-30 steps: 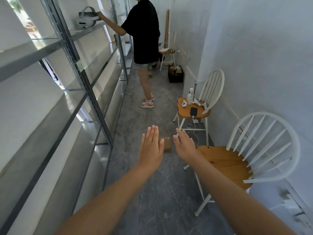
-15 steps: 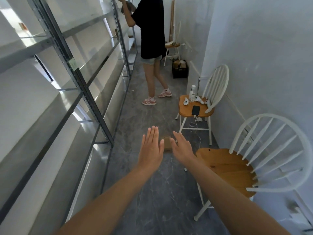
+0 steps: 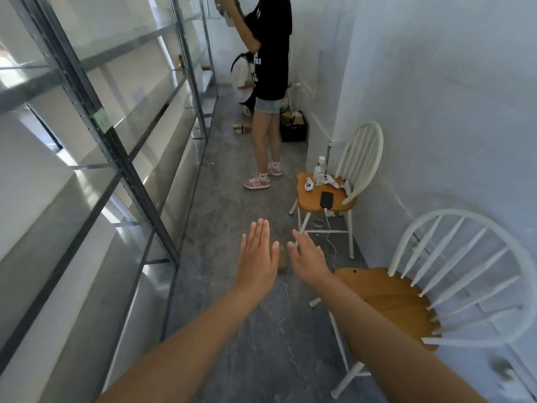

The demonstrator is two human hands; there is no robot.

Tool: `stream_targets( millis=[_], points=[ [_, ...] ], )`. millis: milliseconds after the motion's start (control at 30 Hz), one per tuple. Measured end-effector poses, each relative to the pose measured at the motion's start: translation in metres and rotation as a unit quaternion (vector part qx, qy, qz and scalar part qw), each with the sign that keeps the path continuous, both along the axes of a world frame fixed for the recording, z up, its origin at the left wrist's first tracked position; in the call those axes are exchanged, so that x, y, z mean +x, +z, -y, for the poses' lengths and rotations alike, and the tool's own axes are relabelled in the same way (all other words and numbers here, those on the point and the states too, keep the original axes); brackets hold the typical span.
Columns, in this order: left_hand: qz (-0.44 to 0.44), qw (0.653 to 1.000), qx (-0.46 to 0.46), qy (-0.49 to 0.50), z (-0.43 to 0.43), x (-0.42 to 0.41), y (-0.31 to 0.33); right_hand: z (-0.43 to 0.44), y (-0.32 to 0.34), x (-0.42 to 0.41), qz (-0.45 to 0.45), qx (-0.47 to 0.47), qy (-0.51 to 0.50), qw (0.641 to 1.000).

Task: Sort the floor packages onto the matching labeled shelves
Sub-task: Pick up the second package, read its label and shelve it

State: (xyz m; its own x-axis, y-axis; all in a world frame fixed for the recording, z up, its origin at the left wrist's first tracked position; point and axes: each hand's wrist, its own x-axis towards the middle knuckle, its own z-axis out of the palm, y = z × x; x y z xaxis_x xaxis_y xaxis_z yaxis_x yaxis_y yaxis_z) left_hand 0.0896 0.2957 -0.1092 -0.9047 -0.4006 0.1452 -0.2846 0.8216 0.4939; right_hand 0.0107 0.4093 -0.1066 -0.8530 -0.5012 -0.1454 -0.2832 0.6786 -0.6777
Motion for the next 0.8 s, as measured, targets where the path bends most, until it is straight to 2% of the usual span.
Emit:
stream_targets(
  millis=[533, 800],
  points=[
    [0.003, 0.999, 0.004, -0.039, 0.125, -0.034, -0.006, 0.1, -0.004, -0.029, -0.012, -0.005, -0.063, 0.998],
    [0.013, 0.999, -0.004, -0.049, 0.144, -0.051, -0.017, 0.115, -0.015, -0.048, -0.035, 0.034, -0.045, 0.998]
  ],
)
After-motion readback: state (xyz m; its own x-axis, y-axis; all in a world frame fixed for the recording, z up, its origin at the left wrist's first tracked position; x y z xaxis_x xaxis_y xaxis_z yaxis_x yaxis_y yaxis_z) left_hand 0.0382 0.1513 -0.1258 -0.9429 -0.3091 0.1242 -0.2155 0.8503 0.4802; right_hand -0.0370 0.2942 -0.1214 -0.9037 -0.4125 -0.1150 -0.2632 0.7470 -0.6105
